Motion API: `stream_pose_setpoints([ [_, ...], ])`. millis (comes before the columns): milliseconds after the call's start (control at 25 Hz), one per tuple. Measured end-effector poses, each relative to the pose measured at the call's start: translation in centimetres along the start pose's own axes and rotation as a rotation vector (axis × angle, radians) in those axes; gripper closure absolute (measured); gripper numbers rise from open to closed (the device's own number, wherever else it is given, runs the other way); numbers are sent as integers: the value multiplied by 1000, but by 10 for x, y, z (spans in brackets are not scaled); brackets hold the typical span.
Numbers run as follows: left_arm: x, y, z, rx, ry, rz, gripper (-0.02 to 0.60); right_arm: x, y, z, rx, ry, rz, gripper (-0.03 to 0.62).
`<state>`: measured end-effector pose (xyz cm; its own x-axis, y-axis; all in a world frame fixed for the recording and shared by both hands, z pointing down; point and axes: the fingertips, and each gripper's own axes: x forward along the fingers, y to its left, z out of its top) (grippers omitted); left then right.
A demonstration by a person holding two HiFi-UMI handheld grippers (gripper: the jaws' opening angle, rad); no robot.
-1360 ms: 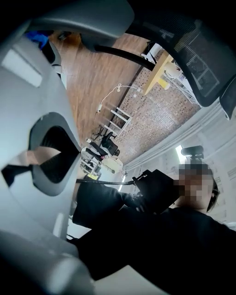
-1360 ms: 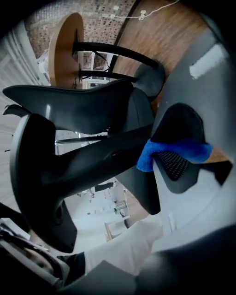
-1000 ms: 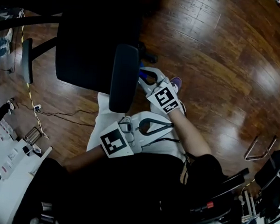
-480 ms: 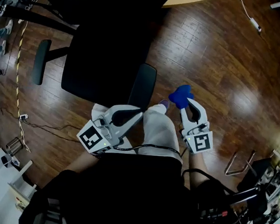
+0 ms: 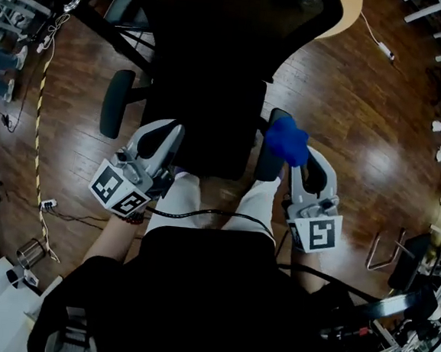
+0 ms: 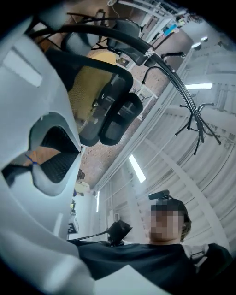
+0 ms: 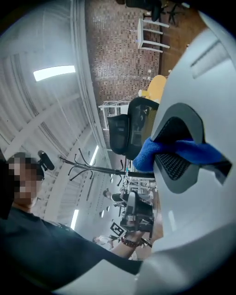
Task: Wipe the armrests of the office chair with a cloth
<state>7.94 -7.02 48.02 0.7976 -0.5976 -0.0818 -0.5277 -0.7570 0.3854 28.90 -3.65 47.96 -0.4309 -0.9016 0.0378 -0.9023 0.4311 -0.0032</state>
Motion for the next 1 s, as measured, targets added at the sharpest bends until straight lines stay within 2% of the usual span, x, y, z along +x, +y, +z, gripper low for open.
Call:
stream_pose_setpoints([
  [120,-47,10,40,73,52,-25,575,0,45,19,64,-5,-62,548],
  [240,-86,35,67,96,73,37,575,-2,79,40,25,-4,-72,548],
  [360,-95,43,74,62,46,87,575,-13,91,53,-35,-6,-62,548],
  [480,-96,23,79,57,26,105,575,-27,85,50,-34,-9,-57,547],
  [600,-101,13,104,114,50,110,575,-23,77,48,-41,-12,-2,548],
  [680,-117,10,122,167,49,103,575,-16,79,66,-78,-37,30,548],
  [760,-151,18,132,184,18,101,575,-5,99,87,-98,-82,16,546],
  [840,-193,42,128,152,-11,105,575,10,145,98,-108,-113,-21,546],
  [920,-217,51,114,133,3,72,575,22,199,96,-110,-108,-36,546],
  [1000,-208,30,102,172,53,-26,575,15,219,92,-88,-76,-55,546],
])
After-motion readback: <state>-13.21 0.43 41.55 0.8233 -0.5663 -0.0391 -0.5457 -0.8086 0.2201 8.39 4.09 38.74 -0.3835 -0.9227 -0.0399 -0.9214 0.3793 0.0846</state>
